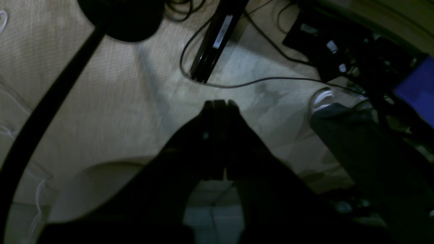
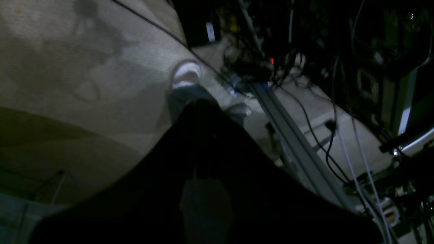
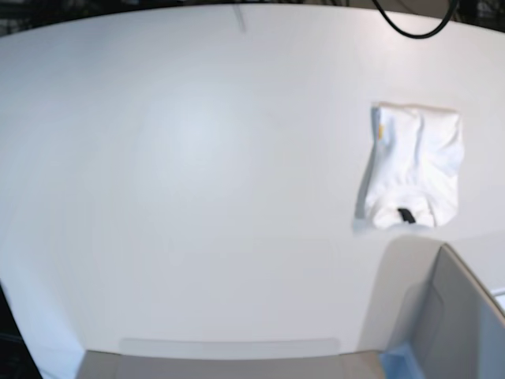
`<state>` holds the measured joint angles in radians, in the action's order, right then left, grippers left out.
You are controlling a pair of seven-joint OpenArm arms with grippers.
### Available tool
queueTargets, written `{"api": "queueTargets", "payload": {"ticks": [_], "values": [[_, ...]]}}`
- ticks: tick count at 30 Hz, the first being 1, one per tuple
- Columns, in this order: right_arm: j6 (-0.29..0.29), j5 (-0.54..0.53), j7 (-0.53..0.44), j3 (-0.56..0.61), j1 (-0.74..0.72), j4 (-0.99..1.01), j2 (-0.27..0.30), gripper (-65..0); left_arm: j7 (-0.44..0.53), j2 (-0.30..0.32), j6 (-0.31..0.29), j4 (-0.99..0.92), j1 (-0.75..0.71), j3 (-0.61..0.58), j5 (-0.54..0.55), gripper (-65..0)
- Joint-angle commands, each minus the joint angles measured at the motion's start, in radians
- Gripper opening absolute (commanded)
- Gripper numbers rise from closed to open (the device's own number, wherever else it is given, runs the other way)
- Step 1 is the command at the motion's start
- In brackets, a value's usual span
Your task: Layout the t-shirt on the table in an organized manner, then fold the t-shirt properly
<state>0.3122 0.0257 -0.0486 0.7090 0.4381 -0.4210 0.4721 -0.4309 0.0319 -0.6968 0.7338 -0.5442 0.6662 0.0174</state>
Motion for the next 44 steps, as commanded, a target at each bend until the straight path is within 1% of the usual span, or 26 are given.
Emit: {"api": "queueTargets", "payload": {"ticks": [1,3,5,6,8,10,15,17,19,20,22,23,26,27,28,30,32,34,35,37,38,42,44], "values": [[-0.009,-0.004,0.000,-0.001,-0.009,0.024,0.009,-65.0,0.037,0.007,-0.001,-0.047,0.000,0.000,-0.038,-65.0],[-0.037,-0.004,0.000,-0.001,-0.049,0.067,-0.011,-65.0,0.162,0.009,-0.001,-0.159,0.034,0.000,-0.119,-65.0],[-0.060,-0.004,0.000,-0.001,-0.083,0.095,-0.029,-65.0,0.255,0.023,-0.001,-0.254,0.068,0.000,-0.192,-65.0],[-0.071,-0.004,0.000,-0.001,-0.094,0.106,-0.042,-65.0,0.278,0.026,-0.001,-0.288,0.082,0.000,-0.218,-65.0],[-0.092,-0.004,0.002,-0.005,-0.123,0.130,-0.063,-65.0,0.286,0.029,-0.001,-0.317,0.106,0.000,-0.254,-65.0],[-0.104,-0.004,0.002,-0.007,-0.149,0.152,-0.088,-65.0,0.286,0.027,-0.001,-0.317,0.111,0.002,-0.267,-65.0],[-0.106,-0.004,0.002,-0.009,-0.212,0.210,-0.146,-65.0,0.286,0.027,-0.001,-0.323,0.151,0.000,-0.276,-65.0],[-0.106,-0.004,0.002,-0.010,-0.241,0.238,-0.174,-65.0,0.286,0.026,-0.001,-0.323,0.160,0.000,-0.296,-65.0],[-0.106,-0.010,0.002,-0.012,-0.269,0.264,-0.201,-65.0,0.286,0.023,-0.001,-0.323,0.184,0.000,-0.350,-65.0],[-0.106,-0.025,0.002,-0.012,-0.279,0.274,-0.217,-65.0,0.286,0.021,0.029,-0.323,0.189,0.000,-0.386,-65.0],[-0.114,-0.088,0.003,-0.012,-0.302,0.290,-0.244,-65.0,0.297,0.000,0.141,-0.323,0.194,0.000,-0.474,-65.0],[-0.132,-0.129,0.003,-0.012,-0.313,0.291,-0.253,-65.0,0.298,-0.003,0.203,-0.323,0.195,0.000,-0.523,-65.0],[-0.196,-0.257,0.003,-0.012,-0.338,0.291,-0.276,-65.0,0.298,-0.008,0.346,-0.323,0.214,0.002,-0.620,-65.0],[-0.219,-0.303,0.008,-0.012,-0.345,0.291,-0.283,-65.0,0.298,-0.008,0.383,-0.323,0.217,0.002,-0.641,-65.0],[-0.244,-0.361,0.034,-0.012,-0.353,0.288,-0.290,-65.0,0.298,-0.008,0.420,-0.323,0.221,0.002,-0.653,-65.0],[-0.285,-0.467,0.082,-0.012,-0.373,0.285,-0.298,-65.0,0.298,-0.008,0.464,-0.323,0.223,0.002,-0.661,-65.0],[-0.305,-0.590,0.105,-0.012,-0.384,0.265,-0.298,-65.0,0.298,-0.008,0.492,-0.323,0.230,0.002,-0.661,-65.0],[-0.305,-0.676,0.111,-0.002,-0.384,0.247,-0.293,-65.0,0.298,-0.008,0.501,-0.325,0.243,0.003,-0.656,-65.0],[-0.305,-0.697,0.108,-0.007,-0.384,0.245,-0.290,-65.0,0.298,-0.008,0.500,-0.325,0.243,0.003,-0.655,-65.0],[-0.305,-0.723,0.106,-0.007,-0.393,0.245,-0.289,-65.0,0.298,-0.016,0.500,-0.325,0.244,0.003,-0.655,-65.0],[-0.305,-0.725,0.106,-0.007,-0.394,0.245,-0.287,-65.0,0.298,-0.026,0.500,-0.325,0.246,0.003,-0.655,-65.0],[-0.305,-0.722,0.106,-0.005,-0.393,0.245,-0.278,-65.0,0.297,-0.031,0.500,-0.326,0.270,0.003,-0.655,-65.0],[-0.305,-0.722,0.106,-0.002,-0.391,0.245,-0.276,-65.0,0.297,-0.049,0.500,-0.333,0.275,0.003,-0.655,-65.0]]}}
